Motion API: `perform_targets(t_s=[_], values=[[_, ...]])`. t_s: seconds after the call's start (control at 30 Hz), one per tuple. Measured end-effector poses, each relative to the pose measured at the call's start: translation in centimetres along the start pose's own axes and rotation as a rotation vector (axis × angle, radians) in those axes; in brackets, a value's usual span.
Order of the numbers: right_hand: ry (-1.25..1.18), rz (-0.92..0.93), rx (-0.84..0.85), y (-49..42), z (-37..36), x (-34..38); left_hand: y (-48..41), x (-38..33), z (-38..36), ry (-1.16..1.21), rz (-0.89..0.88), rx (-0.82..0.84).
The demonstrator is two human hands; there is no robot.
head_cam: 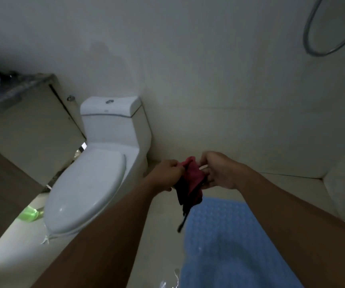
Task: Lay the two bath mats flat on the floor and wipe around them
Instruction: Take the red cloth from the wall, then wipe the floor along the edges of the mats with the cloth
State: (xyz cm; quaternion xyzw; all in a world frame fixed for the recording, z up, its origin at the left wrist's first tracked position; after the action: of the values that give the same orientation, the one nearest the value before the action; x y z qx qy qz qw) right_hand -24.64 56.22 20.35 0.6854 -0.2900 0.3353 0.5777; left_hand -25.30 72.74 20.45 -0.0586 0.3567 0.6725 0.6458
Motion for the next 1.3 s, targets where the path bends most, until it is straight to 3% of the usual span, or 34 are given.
perform_targets(t_s=[0.13, 0.33, 0.47, 0.53, 0.7, 0.97, 1.1, 1.17, 1.3], values=[[0.071, 0.084, 0.067, -8.9, -2.2, -9.7, -5.1, 9.7, -8.0, -0.064, -0.136, 0.001], [0.373, 0.382, 0.013, -20.3, -4.6, -22.4, -12.2, 22.9, -19.8, -0.154, -0.193, -0.345], [0.378, 0.541, -0.042, -24.3, -4.5, -27.8, -13.1, 28.4, -24.5, -0.072, -0.215, -0.324], [0.345, 0.480, -0.062, -25.1, -4.2, -30.8, -12.6, 30.4, -26.2, 0.027, -0.151, -0.228], [0.366, 0.168, 0.179, -25.7, -4.8, -37.9, -10.7, 34.2, -29.0, 0.135, -0.012, 0.098], [0.130, 0.211, 0.087, -26.3, -7.9, -46.2, -9.9, 41.8, -34.2, 0.526, 0.203, -0.058], [0.167, 0.233, 0.040, -26.6, -8.8, -50.5, -8.2, 43.8, -37.8, 0.674, 0.319, -0.015], [0.161, 0.212, 0.017, -26.9, -8.8, -52.8, -7.4, 44.9, -39.1, 0.667, 0.317, 0.057], [0.127, 0.134, -0.016, -26.8, -9.0, -58.8, -6.3, 47.7, -42.4, 0.297, 0.302, 0.173]])
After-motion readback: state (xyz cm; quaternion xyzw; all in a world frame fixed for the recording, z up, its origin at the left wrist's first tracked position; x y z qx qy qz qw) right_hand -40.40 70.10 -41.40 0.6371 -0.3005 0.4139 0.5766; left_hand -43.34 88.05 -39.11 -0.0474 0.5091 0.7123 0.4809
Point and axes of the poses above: each hand's wrist, its own y-axis away from the middle knuckle, its own z-axis out of the back of the hand, x = y × z, the point moved 4 cm from there along -y, towards the middle knuckle, and after that the axes turned 14 degrees about -y, right-handed, at the moved point
